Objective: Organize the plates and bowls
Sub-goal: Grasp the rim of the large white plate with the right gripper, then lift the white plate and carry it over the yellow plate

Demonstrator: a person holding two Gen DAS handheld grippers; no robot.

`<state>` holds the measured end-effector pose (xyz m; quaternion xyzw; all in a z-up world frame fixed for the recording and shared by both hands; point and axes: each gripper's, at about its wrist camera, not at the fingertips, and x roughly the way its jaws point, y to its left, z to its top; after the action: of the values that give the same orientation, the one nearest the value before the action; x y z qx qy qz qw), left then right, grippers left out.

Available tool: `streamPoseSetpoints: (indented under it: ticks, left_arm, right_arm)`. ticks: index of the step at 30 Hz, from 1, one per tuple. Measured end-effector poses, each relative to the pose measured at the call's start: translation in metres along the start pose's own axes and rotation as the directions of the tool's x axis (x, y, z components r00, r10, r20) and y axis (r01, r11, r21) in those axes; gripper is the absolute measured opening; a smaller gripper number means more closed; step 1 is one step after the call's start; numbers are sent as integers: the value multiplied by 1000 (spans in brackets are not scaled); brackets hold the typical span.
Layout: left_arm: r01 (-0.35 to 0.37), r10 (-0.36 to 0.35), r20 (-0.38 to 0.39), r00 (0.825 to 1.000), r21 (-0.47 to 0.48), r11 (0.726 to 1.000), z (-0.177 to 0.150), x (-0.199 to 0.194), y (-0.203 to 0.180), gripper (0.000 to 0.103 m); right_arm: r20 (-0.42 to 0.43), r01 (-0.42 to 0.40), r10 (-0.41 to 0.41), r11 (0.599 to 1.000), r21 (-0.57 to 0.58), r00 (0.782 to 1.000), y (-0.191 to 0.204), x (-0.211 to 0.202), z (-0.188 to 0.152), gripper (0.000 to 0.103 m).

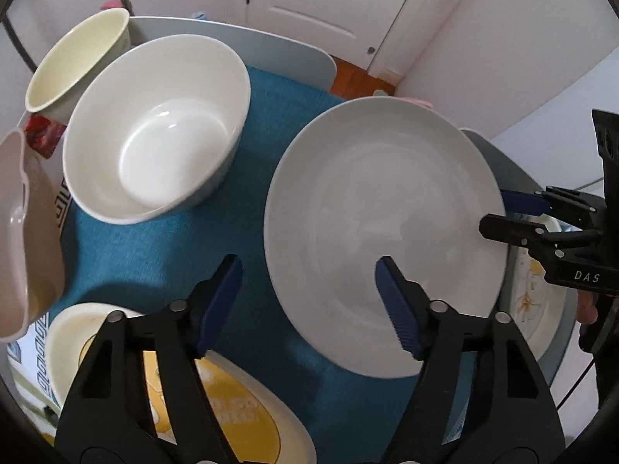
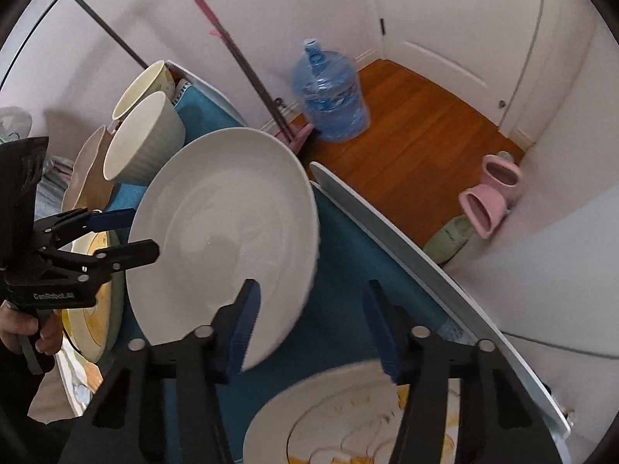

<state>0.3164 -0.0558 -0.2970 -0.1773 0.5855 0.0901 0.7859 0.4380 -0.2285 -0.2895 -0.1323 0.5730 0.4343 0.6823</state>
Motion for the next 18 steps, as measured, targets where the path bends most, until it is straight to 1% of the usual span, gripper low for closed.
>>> streamPoseSetpoints:
  ticks: [1, 2, 3, 4, 5, 6, 7, 9, 11, 16, 18]
  left_arm:
    - [-6, 6, -3, 1000, 0, 1000, 0, 2, 0, 63]
    - [-8, 8, -7, 1000, -4, 1000, 0, 4, 1, 58]
    - [-9, 9, -11, 1000, -9, 1000, 0, 6, 2, 50]
    - [-9, 9, -19, 1000, -14, 1000, 1, 9, 2, 46]
    - [-6, 6, -26, 1000, -19, 1000, 1, 10, 2, 40]
    - [7, -8, -18, 1000, -26, 1000, 1, 10, 2, 34]
    - [13, -13, -17, 1000, -27, 1000, 1, 10, 2, 32]
    - [9, -9, -14, 1000, -26, 1000, 3, 10, 1, 30]
    - [10, -10, -12, 1000, -27, 1000, 1, 11, 1, 30]
    - [-8, 8, -6, 1000, -17, 1000, 0, 9, 0, 30]
    - [-4, 4, 1, 1000, -23, 1000, 1, 6, 3, 30]
  right_arm:
    - [-3, -10, 10, 1000, -7, 1000, 0, 3, 1, 42]
    - [-6, -22, 22, 1000, -11, 1000, 1, 6, 1, 36]
    - [-8, -28, 28, 1000, -11, 1000, -2, 8, 2, 34]
    - [-11, -32, 32, 999, -10, 999, -3, 10, 2, 34]
    - [-11, -34, 34, 999, -10, 999, -3, 11, 2, 34]
    - [-4, -36, 36, 999, -13, 999, -3, 10, 2, 32]
    - [-4, -38, 38, 999, -13, 999, -3, 10, 2, 30]
    - [-6, -48, 48, 999, -10, 999, -5, 10, 1, 21]
    - [-4, -68, 68, 998, -12, 998, -5, 13, 0, 16]
    - [2, -58, 58, 998, -20, 998, -4, 14, 0, 16]
    - [0, -52, 52, 998, -18, 999, -3, 13, 0, 16]
